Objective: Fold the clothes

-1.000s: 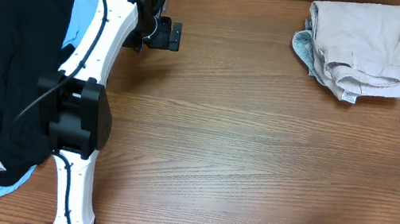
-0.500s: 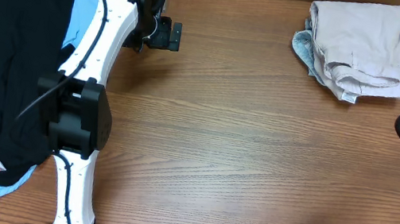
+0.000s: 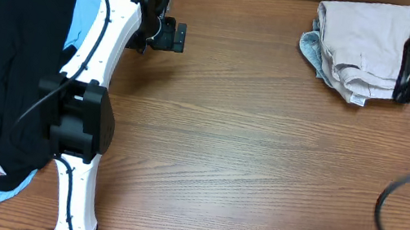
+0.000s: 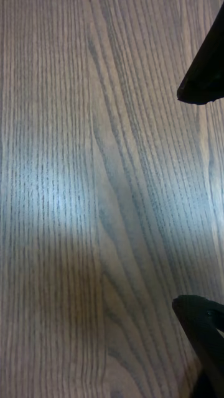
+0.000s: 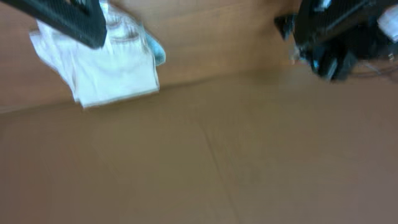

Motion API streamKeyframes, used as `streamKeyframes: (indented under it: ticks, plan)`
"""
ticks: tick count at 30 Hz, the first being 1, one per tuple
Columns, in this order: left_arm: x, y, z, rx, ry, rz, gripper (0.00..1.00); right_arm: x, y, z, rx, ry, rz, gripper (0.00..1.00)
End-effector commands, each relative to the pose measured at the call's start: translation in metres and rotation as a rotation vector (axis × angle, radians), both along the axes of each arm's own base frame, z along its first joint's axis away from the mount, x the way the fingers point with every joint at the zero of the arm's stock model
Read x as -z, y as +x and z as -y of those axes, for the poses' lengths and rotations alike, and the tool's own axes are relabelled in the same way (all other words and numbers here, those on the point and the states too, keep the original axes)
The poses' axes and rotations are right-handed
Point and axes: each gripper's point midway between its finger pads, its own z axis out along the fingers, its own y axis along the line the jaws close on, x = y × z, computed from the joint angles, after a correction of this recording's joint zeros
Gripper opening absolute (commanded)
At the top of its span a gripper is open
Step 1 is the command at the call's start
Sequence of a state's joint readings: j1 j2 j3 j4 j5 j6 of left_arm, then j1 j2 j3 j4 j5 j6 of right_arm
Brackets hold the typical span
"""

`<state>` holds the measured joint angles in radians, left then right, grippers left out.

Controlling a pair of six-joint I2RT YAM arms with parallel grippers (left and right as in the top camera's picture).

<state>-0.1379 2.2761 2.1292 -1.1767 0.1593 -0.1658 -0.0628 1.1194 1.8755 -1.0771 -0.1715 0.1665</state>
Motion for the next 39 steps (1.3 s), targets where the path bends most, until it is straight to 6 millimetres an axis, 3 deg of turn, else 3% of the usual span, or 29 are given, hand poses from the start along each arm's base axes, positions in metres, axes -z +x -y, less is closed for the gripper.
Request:
streamKeyframes:
  ticks: [1, 8, 14, 22, 29, 39]
  plan:
    - [-0.012, 0.004, 0.003, -0.011, -0.003, 0.033, 1.00, 0.043, -0.011, -0.001, 0.006, 0.014, 0.010, 1.00]
    - [-0.012, 0.004, 0.003, -0.011, -0.003, 0.033, 1.00, 0.121, -0.029, -0.009, -0.019, 0.031, 0.121, 1.00]
    - [-0.012, 0.004, 0.003, -0.011, -0.003, 0.033, 1.00, 0.166, -0.035, -0.010, -0.012, 0.110, 0.271, 1.00]
    - [-0.012, 0.004, 0.003, -0.011, -0.003, 0.033, 1.00, 0.201, -0.040, -0.012, -0.032, 0.108, 0.463, 1.00]
    - [-0.012, 0.004, 0.003, -0.011, -0.003, 0.033, 1.00, 0.216, -0.053, -0.016, -0.048, 0.144, 0.518, 1.00]
    - [-0.012, 0.004, 0.003, -0.011, -0.003, 0.033, 1.00, 0.265, -0.040, -0.010, -0.002, 0.197, 0.437, 1.00]
